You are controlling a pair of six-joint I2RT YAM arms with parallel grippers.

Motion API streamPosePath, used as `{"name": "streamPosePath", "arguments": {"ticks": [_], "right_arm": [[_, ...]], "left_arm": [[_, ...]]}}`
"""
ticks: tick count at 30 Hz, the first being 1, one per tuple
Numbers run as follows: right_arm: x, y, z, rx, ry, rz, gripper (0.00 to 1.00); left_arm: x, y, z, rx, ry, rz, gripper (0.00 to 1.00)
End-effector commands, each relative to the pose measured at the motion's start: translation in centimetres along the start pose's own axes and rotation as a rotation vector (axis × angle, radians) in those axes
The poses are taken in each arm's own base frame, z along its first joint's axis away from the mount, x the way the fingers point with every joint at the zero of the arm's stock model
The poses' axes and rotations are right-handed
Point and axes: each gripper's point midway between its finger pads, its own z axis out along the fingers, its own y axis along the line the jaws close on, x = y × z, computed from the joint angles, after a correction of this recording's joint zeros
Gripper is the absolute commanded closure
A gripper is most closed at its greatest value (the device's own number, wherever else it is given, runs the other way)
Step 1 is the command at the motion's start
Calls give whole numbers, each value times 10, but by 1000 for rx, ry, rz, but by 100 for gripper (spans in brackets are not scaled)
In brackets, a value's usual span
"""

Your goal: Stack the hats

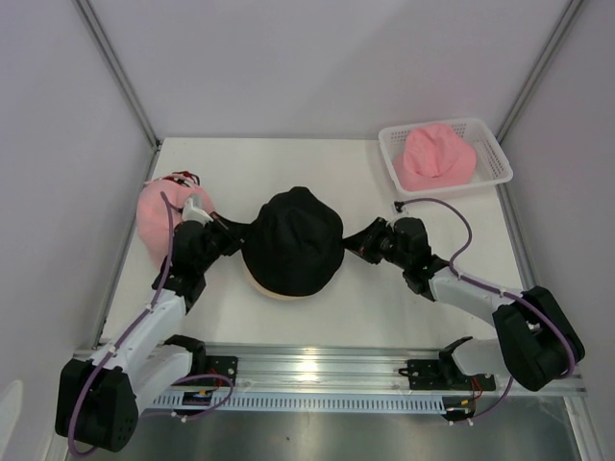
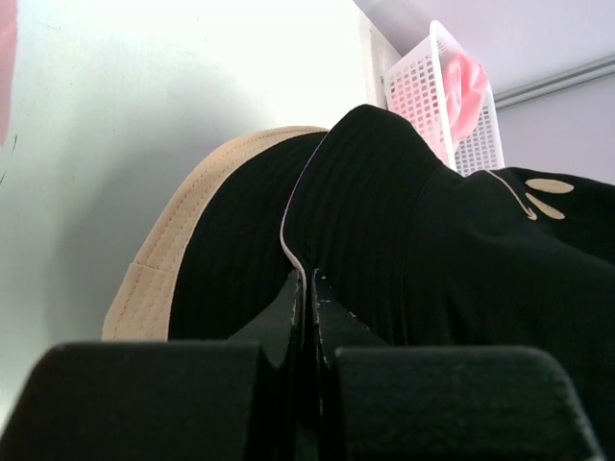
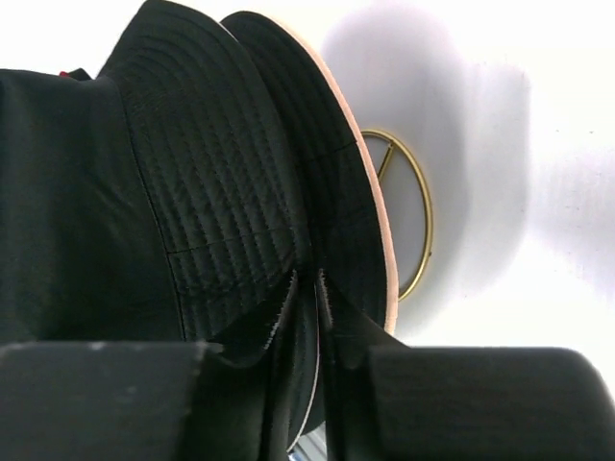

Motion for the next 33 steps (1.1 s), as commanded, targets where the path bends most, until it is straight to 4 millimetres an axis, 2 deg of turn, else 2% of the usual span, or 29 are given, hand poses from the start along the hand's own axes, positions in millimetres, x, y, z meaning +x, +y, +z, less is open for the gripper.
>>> {"name": "streamPosePath", "arguments": {"ticks": [1, 2, 3, 5, 6, 9, 11, 17, 19, 21, 25, 28, 33], "right_arm": [[-19, 33, -4, -84, -70, -30, 85], [-19, 33, -5, -86, -71, -30, 85], [-20, 35, -6, -89, -74, -26, 79], [-19, 38, -6, -96, -64, -29, 65], [-18, 36, -6, -90, -59, -29, 53], [-17, 34, -7, -92, -62, -18, 33], [-16, 33, -8, -96, -68, -4, 29], [-25, 50, -18, -190, -131, 33, 28], [-25, 54, -20, -208, -134, 41, 30], [-25, 55, -19, -214, -129, 47, 31], [-15, 51, -13, -204, -97, 61, 32], [-7, 40, -10, -169, -75, 68, 31], [-6, 32, -14, -161, -96, 76, 30]], "left_arm": [[26, 26, -4, -82, 60, -3, 99], [29, 30, -4, -94, 59, -6, 99], [33, 34, -5, -103, 62, -13, 99], [33, 37, -7, -111, 52, -17, 99], [33, 39, -8, -117, 49, -20, 99], [30, 41, -13, -128, 24, -18, 99], [28, 37, -17, -121, 5, -25, 99], [30, 37, -31, -106, -33, -41, 99], [34, 46, -34, -137, -44, -52, 99], [34, 46, -35, -133, -50, -64, 99], [40, 47, -34, -140, -31, -63, 99], [45, 46, -33, -142, -16, -64, 99], [48, 49, -34, -152, -18, -63, 99]]}}
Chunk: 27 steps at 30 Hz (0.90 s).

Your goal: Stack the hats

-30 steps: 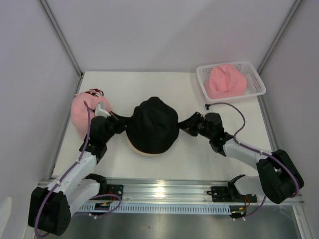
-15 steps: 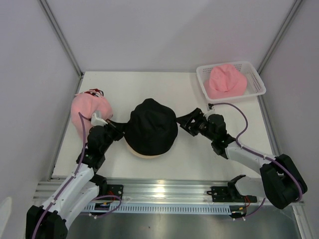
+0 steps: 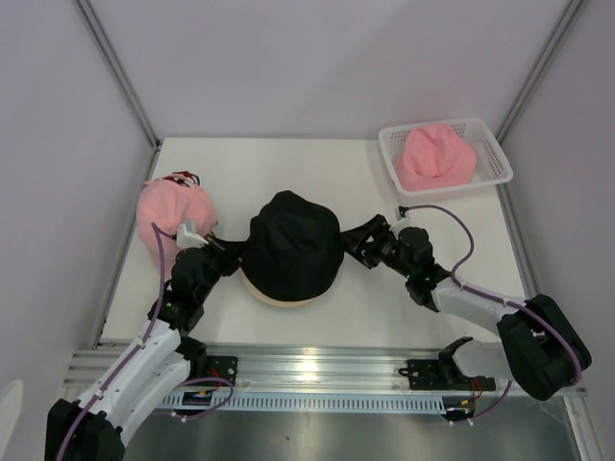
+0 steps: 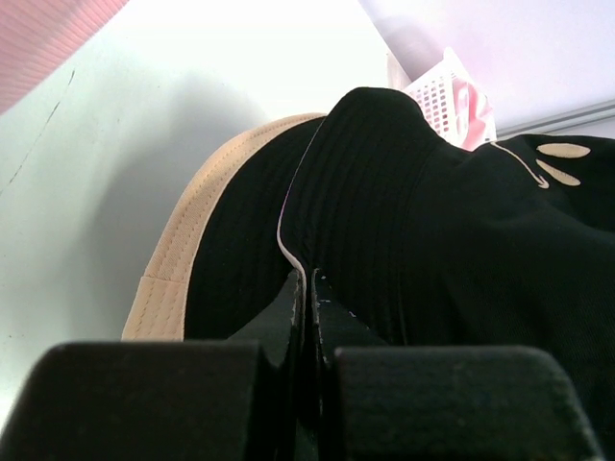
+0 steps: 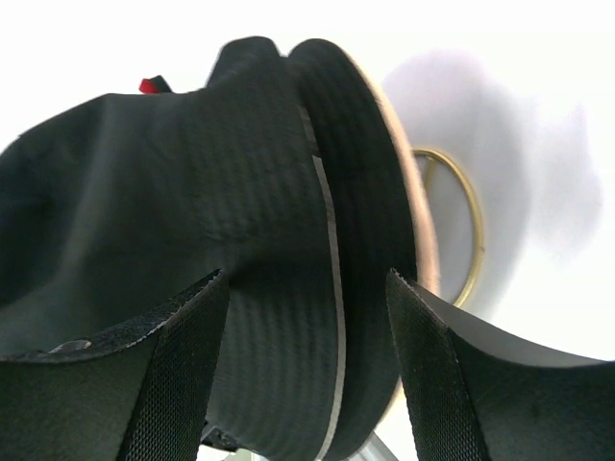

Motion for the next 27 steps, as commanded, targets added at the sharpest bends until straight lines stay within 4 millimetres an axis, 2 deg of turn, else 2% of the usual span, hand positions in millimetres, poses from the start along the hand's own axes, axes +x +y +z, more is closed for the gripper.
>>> {"name": "streamPosePath", "arguments": {"ticks": [1, 4, 7, 8, 13, 16, 17, 20, 22, 25, 27], "right_arm": [[-5, 6, -2, -31, -41, 1, 30], [-3, 5, -2, -33, -32, 4, 32], [-2, 12, -1, -73, -27, 9, 41], [-2, 14, 0, -81, -26, 14, 47], [4, 20, 8, -133, -1, 35, 54], [13, 14, 12, -134, 31, 59, 70], [13, 14, 12, -140, 31, 60, 83], [15, 3, 12, -102, 28, 55, 100], [11, -3, 11, -66, 4, 22, 100], [8, -29, 6, 51, -33, -31, 100], [6, -39, 2, 97, -42, -57, 100]], "left_arm": [[23, 30, -3, -98, 67, 17, 99], [23, 30, -4, -99, 64, 17, 99], [24, 30, -4, -99, 65, 14, 99], [24, 30, -4, -97, 65, 15, 99], [28, 36, -1, -121, 68, 12, 99], [29, 38, -1, -123, 68, 12, 99], [28, 39, -1, -129, 61, 13, 99], [25, 43, -1, -147, 40, 22, 99], [27, 54, -2, -189, 41, 31, 99], [32, 72, -4, -245, 41, 27, 99], [34, 76, -4, -254, 44, 28, 99]]}}
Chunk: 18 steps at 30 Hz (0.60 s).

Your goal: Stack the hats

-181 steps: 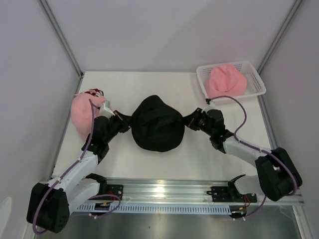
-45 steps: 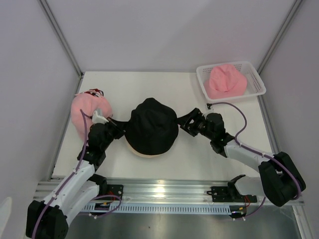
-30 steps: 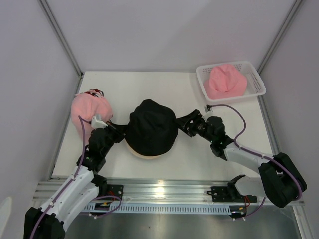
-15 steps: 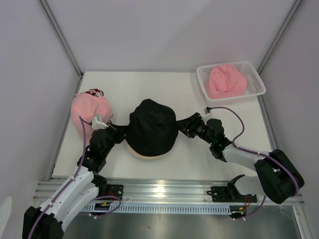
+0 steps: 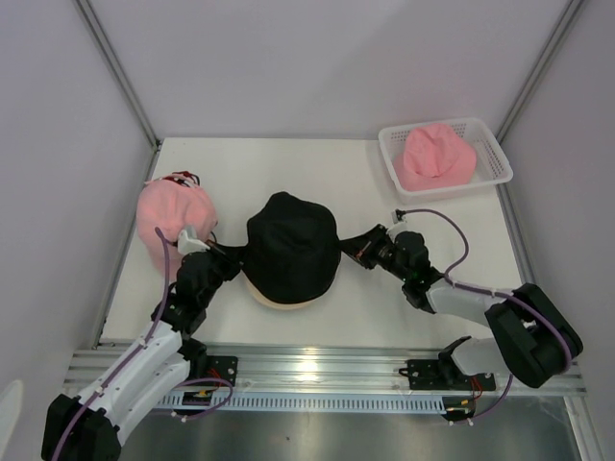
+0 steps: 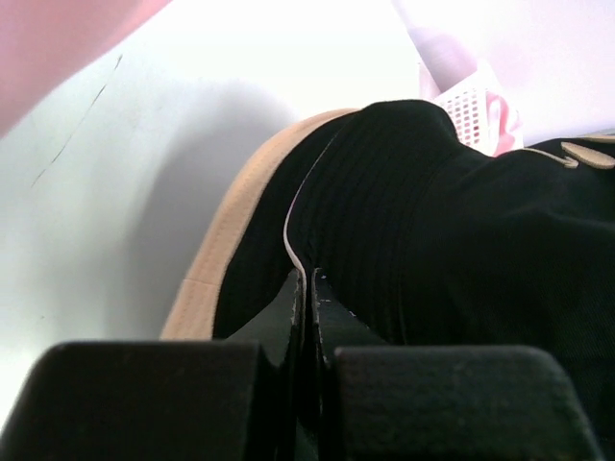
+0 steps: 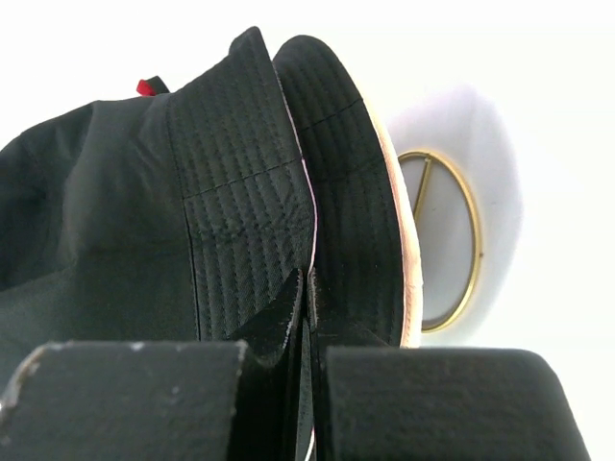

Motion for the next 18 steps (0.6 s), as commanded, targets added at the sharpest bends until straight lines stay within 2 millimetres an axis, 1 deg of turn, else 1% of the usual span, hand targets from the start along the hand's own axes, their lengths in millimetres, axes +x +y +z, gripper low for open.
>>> {"name": "streamPosePath", "arguments": {"ticks": [1, 3, 4, 7, 10, 13, 16, 18], "right_arm": [[-5, -28, -10, 125, -47, -94, 100], [-4, -36, -14, 150, -52, -114, 100], [-4, -39, -15, 166, -49, -119, 100], [-2, -52, -17, 204, -46, -135, 100], [4, -64, -19, 232, -24, -139, 100], [10, -74, -21, 260, -6, -152, 100], [12, -71, -23, 259, 6, -172, 100], [8, -62, -23, 245, -1, -190, 100]], "left_arm": [[31, 66, -5, -209, 78, 51, 99], [34, 72, -6, -226, 89, 59, 99], [38, 78, -7, -241, 101, 63, 99], [43, 86, -8, -258, 110, 76, 99], [41, 85, -8, -255, 102, 104, 99], [41, 80, -8, -243, 101, 147, 99], [39, 76, -9, -235, 100, 179, 99], [37, 66, -10, -205, 107, 182, 99]]}}
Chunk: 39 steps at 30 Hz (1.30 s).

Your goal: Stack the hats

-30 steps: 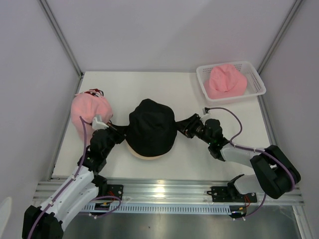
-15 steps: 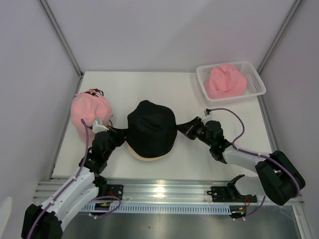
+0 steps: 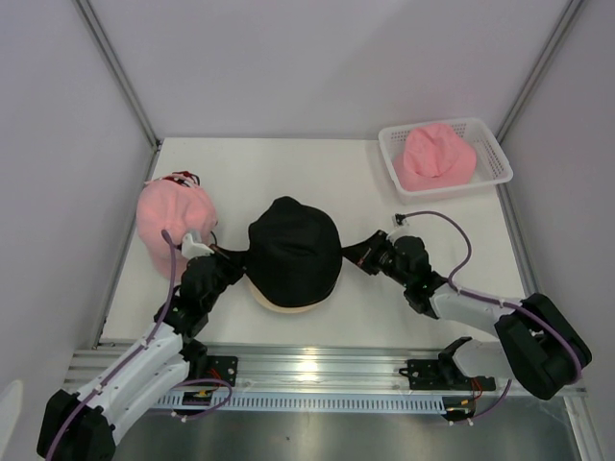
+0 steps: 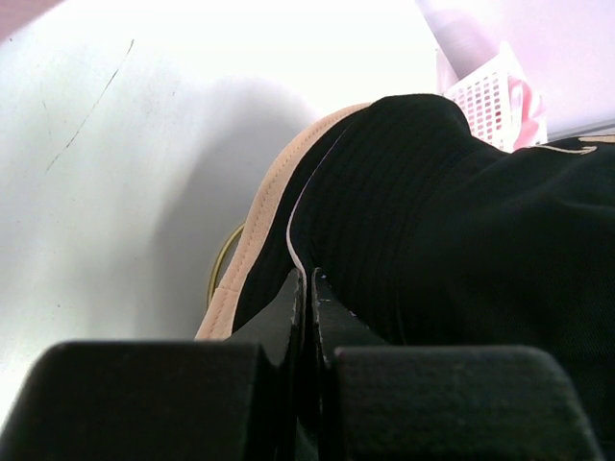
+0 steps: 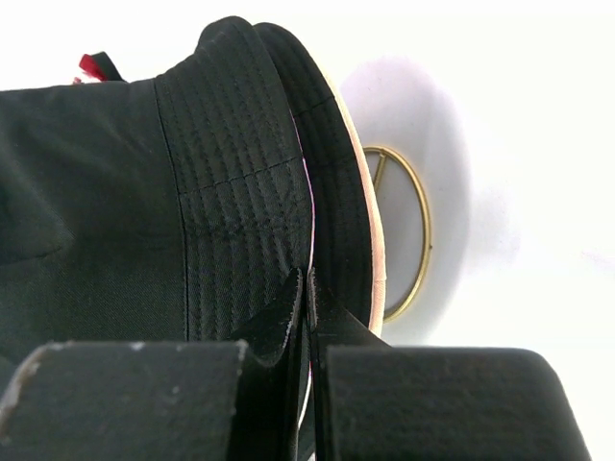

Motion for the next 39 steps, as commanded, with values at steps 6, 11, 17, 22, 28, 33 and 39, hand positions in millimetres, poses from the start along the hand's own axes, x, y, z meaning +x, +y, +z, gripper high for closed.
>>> {"name": "streamPosePath", "arguments": {"ticks": [6, 11, 17, 22, 28, 33, 39], "right_arm": [[-27, -2, -20, 189, -25, -240, 63], [-110, 22, -48, 337, -153, -389, 14], [-247, 36, -87, 408, -377, -385, 1], [-335, 24, -92, 593, -490, -493, 1], [-418, -60, -46, 774, -465, -507, 1], [-461, -131, -15, 811, -454, -371, 11], [-474, -187, 20, 742, -427, -317, 19]], "left_arm": [[-1, 21, -22, -117, 60, 193, 85], [-43, -30, -37, -27, -39, 218, 45], [-90, -74, -57, -28, -110, 326, 13], [-137, -109, -76, -21, -187, 418, 1], [-146, -135, -72, 49, -128, 501, 1], [-152, -133, -65, 43, -136, 495, 0], [-161, -132, -58, 47, -178, 427, 1]]}}
